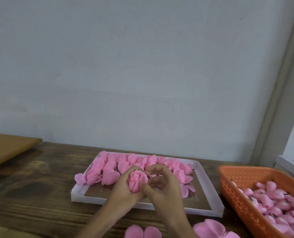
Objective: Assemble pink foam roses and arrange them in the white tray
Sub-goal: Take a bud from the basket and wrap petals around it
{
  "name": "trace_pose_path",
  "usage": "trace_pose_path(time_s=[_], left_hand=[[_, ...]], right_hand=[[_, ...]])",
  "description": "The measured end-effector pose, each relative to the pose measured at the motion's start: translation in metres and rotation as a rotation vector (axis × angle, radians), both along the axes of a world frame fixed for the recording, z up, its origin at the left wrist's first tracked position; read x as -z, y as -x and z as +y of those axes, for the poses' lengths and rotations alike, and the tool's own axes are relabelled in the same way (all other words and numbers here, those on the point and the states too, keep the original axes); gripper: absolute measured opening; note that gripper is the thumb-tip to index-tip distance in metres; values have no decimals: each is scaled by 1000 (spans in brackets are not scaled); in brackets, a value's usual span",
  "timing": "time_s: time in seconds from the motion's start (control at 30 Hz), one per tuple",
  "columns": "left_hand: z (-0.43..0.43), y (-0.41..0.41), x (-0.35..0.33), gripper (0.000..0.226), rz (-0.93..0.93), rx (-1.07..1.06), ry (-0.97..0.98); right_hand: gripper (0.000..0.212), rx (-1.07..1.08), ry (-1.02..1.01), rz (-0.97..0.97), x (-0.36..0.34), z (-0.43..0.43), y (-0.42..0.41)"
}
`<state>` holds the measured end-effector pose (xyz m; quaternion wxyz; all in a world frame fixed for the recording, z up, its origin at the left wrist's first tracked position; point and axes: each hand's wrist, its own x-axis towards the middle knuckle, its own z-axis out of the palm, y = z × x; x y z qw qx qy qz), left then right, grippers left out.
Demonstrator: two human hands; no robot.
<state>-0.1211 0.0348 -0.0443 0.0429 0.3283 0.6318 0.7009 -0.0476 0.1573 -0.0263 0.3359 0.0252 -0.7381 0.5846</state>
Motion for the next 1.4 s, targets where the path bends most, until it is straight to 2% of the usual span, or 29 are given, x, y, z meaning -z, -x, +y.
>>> trace_pose_path(time_s=[0.07,0.17,0.27,0.5,0.57,0.6,0.67,0.73,0.8,1.0,1.07,1.2,1.3,1.4], left_hand=[[1,2,3,45,-16,7,-5],[-1,3,3,29,-15,-3,-15],[0,1,0,18,19,-34,-25],[2,-2,0,21,21,-142,-1],[2,-3,0,14,51,-140,33],[2,-3,0,21,65,-149,54],[2,-3,0,47,55,-189,81],[3,-4,0,60,58,-219,73],[6,-5,1,55,57,-262,98],[1,2,3,38,89,-217,115],[2,2,3,40,74,-254,160],[0,-1,-7,25,37,-209,59],[-12,11,-12,37,67,-438,205],[-36,34,-16,48,275,-754,501]], right_hand=[[37,76,-212,57,1,0,-1],[41,172,-454,127,3,-2,0],[37,225,-543,174,5,-4,1],[28,292,-687,263,5,-6,1],[23,296,-675,299,6,-9,1],[22,289,-664,309,6,-10,1],[23,274,-664,308,7,-11,1],[29,281,-682,282,8,-10,1],[36,296,-675,254,9,-9,2],[29,299,-684,274,10,-9,3],[29,276,-660,239,10,-9,3],[36,169,-385,174,14,-14,3],[42,216,-147,134,16,-13,2],[42,271,-25,70,15,-6,2]])
